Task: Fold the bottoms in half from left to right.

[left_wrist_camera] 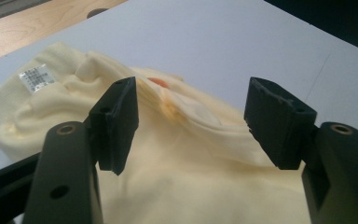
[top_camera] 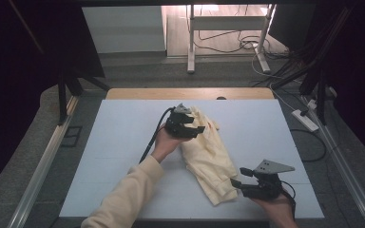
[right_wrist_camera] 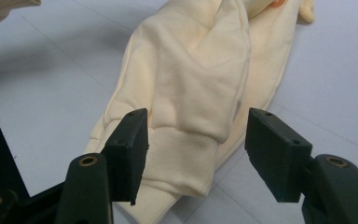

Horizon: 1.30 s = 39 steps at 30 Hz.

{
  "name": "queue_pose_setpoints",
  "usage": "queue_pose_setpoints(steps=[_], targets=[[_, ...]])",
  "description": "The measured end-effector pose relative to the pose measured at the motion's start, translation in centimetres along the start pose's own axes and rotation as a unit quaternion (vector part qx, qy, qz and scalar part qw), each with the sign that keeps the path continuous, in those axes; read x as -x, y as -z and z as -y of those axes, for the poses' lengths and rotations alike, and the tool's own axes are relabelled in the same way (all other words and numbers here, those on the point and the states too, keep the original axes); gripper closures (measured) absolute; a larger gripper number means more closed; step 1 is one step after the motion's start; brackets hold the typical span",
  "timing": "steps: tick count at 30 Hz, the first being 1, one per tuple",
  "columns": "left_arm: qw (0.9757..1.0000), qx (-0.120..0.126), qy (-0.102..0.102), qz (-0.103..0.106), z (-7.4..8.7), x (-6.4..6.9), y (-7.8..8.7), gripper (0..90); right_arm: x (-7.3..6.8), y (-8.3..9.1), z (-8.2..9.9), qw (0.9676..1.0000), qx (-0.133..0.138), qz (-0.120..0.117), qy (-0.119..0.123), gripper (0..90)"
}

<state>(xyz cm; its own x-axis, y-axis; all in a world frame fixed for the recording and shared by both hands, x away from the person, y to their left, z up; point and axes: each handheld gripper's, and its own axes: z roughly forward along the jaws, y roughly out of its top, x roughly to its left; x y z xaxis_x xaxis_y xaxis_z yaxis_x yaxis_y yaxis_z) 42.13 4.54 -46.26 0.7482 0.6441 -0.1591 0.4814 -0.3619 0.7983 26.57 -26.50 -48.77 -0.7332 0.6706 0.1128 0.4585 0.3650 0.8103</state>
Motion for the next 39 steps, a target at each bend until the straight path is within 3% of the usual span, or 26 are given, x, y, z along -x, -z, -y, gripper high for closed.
queue_pose_setpoints(steps=[13, 26, 34, 39], targets=[[0.9999, 0.007, 0.004, -0.008, 2.0, 0.1, 3.1, 34.9, 1.2, 0.0, -0.7, 0.9995, 0.016, 0.025, 0.004, 41.7], [0.9999, 0.002, 0.004, -0.01, 4.1, 0.0, 5.6, 34.5, 1.8, -1.1, -1.6, 0.9993, 0.018, 0.032, 0.001, 41.8], [1.0, 0.003, 0.0, -0.007, 4.9, 0.4, 6.6, 34.0, 1.8, -2.1, -2.4, 0.9992, 0.015, 0.032, 0.019, 42.4], [1.0, 0.006, -0.001, -0.004, 5.1, 0.6, 6.7, 33.9, 1.2, -2.6, -3.3, 0.9985, 0.018, 0.023, 0.045, 43.1]])
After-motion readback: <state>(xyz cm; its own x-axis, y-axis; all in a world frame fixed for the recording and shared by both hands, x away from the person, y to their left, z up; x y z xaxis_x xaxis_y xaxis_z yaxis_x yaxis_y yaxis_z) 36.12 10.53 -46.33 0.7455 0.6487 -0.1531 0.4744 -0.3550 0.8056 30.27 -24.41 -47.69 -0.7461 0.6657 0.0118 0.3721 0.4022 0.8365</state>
